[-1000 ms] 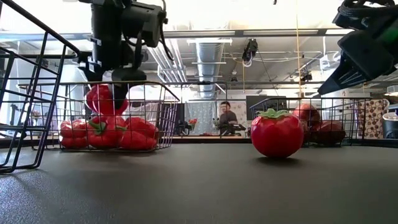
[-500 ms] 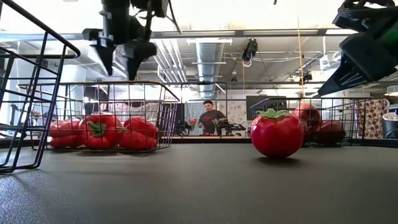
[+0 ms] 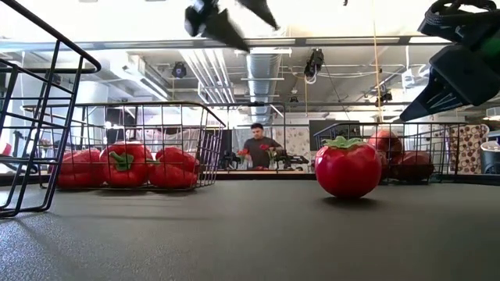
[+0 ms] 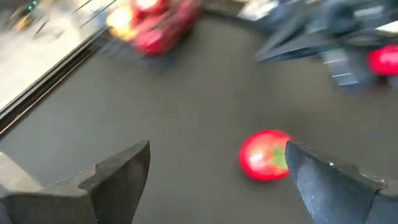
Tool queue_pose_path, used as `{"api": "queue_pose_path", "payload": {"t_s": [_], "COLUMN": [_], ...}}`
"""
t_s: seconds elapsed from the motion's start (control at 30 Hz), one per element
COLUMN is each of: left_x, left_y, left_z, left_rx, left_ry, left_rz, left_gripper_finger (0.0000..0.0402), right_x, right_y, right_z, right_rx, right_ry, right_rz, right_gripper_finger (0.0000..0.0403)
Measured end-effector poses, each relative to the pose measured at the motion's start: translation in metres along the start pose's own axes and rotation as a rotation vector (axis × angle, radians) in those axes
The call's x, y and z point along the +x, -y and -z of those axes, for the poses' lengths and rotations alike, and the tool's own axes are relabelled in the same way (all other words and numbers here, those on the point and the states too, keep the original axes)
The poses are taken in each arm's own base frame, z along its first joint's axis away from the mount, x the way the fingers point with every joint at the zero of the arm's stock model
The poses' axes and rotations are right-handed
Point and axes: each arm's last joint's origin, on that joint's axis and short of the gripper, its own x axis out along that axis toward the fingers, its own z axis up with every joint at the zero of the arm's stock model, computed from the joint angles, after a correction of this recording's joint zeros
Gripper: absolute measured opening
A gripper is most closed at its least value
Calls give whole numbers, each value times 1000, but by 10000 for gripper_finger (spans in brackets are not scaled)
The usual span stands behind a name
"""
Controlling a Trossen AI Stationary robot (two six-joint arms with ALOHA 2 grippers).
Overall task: Sort produce into baskets
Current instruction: Put the center tomato into the left black basket
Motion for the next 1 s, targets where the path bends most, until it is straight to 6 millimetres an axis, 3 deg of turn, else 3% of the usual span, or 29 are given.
{"api": "queue_pose_path", "payload": {"t_s": [0.2,0.57,0.77,1.0], "left_x": [26,92,111,129], "left_y": [39,100,105,105], "left_z": [14,48,49,48], "left_rx": [34,165,244,229], "left_ry": [14,-29,-49,-78], "left_rz": [108,121,-73,-49], "left_gripper_finger": [353,353,353,353], "right_x": [0,0,0,0], "right_y": [0,-1,-1,-2], "right_z": [0,0,0,-1], "right_rx": [3,-5,-6,-19], "right_ry": [1,2,2,3], "right_rz": [-2,-6,-8,-13], "right_gripper_finger": [9,9,9,9]}}
